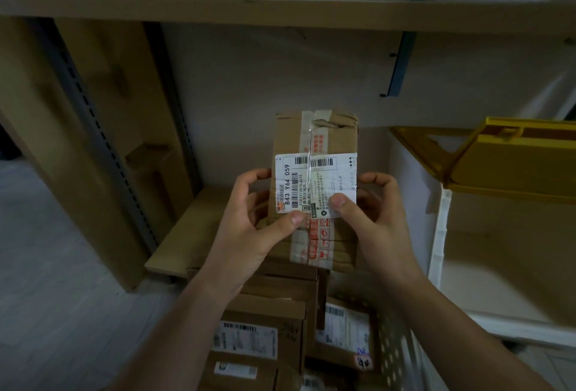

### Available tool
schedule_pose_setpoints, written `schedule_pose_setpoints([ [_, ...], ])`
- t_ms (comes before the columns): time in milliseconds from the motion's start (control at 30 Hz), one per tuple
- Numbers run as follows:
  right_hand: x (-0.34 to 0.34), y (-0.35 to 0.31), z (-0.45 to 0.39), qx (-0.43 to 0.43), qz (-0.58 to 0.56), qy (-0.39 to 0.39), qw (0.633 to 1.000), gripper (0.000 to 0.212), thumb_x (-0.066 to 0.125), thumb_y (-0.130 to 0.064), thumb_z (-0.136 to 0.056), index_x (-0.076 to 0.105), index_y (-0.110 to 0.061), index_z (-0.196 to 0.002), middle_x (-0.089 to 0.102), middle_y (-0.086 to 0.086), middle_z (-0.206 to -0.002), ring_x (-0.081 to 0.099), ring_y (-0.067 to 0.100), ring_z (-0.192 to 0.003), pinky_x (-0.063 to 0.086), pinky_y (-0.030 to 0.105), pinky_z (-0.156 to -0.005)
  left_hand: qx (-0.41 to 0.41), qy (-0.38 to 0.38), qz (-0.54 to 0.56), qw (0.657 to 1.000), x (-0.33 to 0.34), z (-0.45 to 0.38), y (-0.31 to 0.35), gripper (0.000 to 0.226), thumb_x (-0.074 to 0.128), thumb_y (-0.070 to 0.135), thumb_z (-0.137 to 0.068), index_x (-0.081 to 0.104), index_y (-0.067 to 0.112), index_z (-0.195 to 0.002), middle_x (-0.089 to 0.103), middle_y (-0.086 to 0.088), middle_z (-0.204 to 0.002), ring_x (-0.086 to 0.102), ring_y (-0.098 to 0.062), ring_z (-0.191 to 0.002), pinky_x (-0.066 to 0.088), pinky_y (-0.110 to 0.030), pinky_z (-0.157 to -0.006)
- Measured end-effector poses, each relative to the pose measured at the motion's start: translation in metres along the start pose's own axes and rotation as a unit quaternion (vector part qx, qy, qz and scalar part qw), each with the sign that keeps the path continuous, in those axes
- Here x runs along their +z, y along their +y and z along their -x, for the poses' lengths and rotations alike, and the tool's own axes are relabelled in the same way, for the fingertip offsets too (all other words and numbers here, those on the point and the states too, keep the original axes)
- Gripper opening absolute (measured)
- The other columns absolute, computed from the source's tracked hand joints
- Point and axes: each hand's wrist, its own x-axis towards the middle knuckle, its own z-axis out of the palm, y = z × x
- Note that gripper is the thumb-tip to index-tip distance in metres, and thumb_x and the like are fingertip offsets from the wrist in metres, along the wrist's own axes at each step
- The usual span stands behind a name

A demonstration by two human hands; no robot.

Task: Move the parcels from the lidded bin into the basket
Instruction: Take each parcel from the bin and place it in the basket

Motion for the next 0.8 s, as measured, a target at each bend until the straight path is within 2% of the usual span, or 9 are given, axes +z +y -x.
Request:
schedule_pose_setpoints([
  [67, -0.001, -0.003, -0.003, 0.027, -0.042, 0.002, 0.999, 0.072, 0.076, -0.030, -0.072, 0.039, -0.028, -0.134, 0.073, 0.008, -0.110, 0.075, 0.018, -0.098, 0.061, 0.027, -0.070, 0.002, 0.009, 0.005, 1.000, 0.000, 0.000, 0.001, 0.072, 0.086, 0.025, -0.075, 0.048, 0.032, -0.136, 0.071, 0.004, -0.123, 0.066, -0.018, -0.119, 0.057, -0.046, -0.095],
  [167, -0.002, -0.005, -0.005, 0.037, -0.073, 0.003, 0.997, 0.089, 0.076, -0.025, -0.069, 0.032, -0.031, -0.146, 0.076, 0.003, -0.104, 0.074, 0.019, -0.100, 0.060, 0.026, -0.071, -0.015, 0.031, 0.045, 0.998, 0.000, 0.000, 0.003, 0.075, 0.084, 0.027, -0.070, 0.050, 0.031, -0.137, 0.070, 0.002, -0.123, 0.068, -0.016, -0.114, 0.058, -0.044, -0.092],
  [267, 0.000, -0.004, -0.006, 0.035, -0.107, 0.014, 0.994, 0.097, 0.079, -0.020, -0.067, 0.029, -0.028, -0.150, 0.075, 0.006, -0.110, 0.073, 0.026, -0.107, 0.063, 0.037, -0.077, -0.049, 0.029, 0.111, 0.992, 0.000, -0.001, 0.004, 0.071, 0.088, 0.022, -0.074, 0.052, 0.028, -0.135, 0.070, 0.001, -0.122, 0.067, -0.023, -0.118, 0.058, -0.050, -0.093],
  [400, 0.000, -0.006, -0.007, 0.023, -0.123, 0.019, 0.992, 0.108, 0.080, -0.016, -0.067, 0.020, -0.029, -0.156, 0.074, 0.008, -0.112, 0.073, 0.027, -0.107, 0.063, 0.045, -0.083, -0.045, 0.037, 0.140, 0.988, -0.001, 0.000, 0.008, 0.074, 0.081, 0.019, -0.069, 0.051, 0.025, -0.136, 0.069, -0.003, -0.124, 0.066, -0.023, -0.118, 0.059, -0.048, -0.093],
  [500, -0.005, -0.009, -0.008, 0.020, -0.109, 0.059, 0.992, 0.094, 0.081, -0.024, -0.075, 0.029, -0.029, -0.153, 0.070, 0.004, -0.121, 0.072, 0.021, -0.108, 0.062, 0.038, -0.083, -0.033, 0.067, 0.160, 0.984, -0.004, 0.000, 0.014, 0.074, 0.078, 0.020, -0.067, 0.048, 0.024, -0.135, 0.074, -0.003, -0.118, 0.071, -0.022, -0.110, 0.060, -0.043, -0.089],
  [567, -0.008, -0.012, -0.009, 0.024, -0.082, 0.091, 0.992, 0.075, 0.080, -0.032, -0.074, 0.044, -0.028, -0.140, 0.068, 0.001, -0.121, 0.072, 0.016, -0.105, 0.060, 0.025, -0.076, -0.034, 0.088, 0.163, 0.982, -0.006, -0.001, 0.017, 0.067, 0.076, 0.021, -0.068, 0.050, 0.021, -0.130, 0.075, -0.004, -0.114, 0.073, -0.023, -0.106, 0.060, -0.044, -0.087],
  [600, -0.010, -0.012, -0.010, 0.028, -0.070, 0.100, 0.992, 0.063, 0.079, -0.034, -0.073, 0.051, -0.029, -0.129, 0.069, 0.000, -0.116, 0.072, 0.016, -0.102, 0.058, 0.023, -0.073, -0.037, 0.091, 0.157, 0.983, -0.007, -0.001, 0.017, 0.064, 0.075, 0.023, -0.069, 0.051, 0.018, -0.128, 0.074, -0.007, -0.116, 0.073, -0.025, -0.106, 0.059, -0.046, -0.088],
  [700, -0.015, -0.012, -0.012, 0.038, -0.063, 0.112, 0.991, 0.048, 0.087, -0.034, -0.070, 0.056, -0.029, -0.106, 0.073, 0.000, -0.101, 0.075, 0.014, -0.087, 0.057, 0.026, -0.067, -0.034, 0.090, 0.131, 0.987, -0.009, 0.001, 0.018, 0.063, 0.075, 0.030, -0.070, 0.054, 0.014, -0.127, 0.073, -0.011, -0.119, 0.073, -0.028, -0.106, 0.060, -0.044, -0.086],
  [800, -0.017, -0.013, -0.011, 0.047, -0.067, 0.104, 0.991, 0.049, 0.088, -0.034, -0.068, 0.055, -0.025, -0.103, 0.074, 0.004, -0.100, 0.076, 0.016, -0.084, 0.056, 0.030, -0.065, -0.027, 0.084, 0.106, 0.990, -0.009, 0.001, 0.017, 0.068, 0.078, 0.032, -0.067, 0.053, 0.018, -0.128, 0.074, -0.010, -0.117, 0.073, -0.027, -0.105, 0.061, -0.044, -0.086],
])
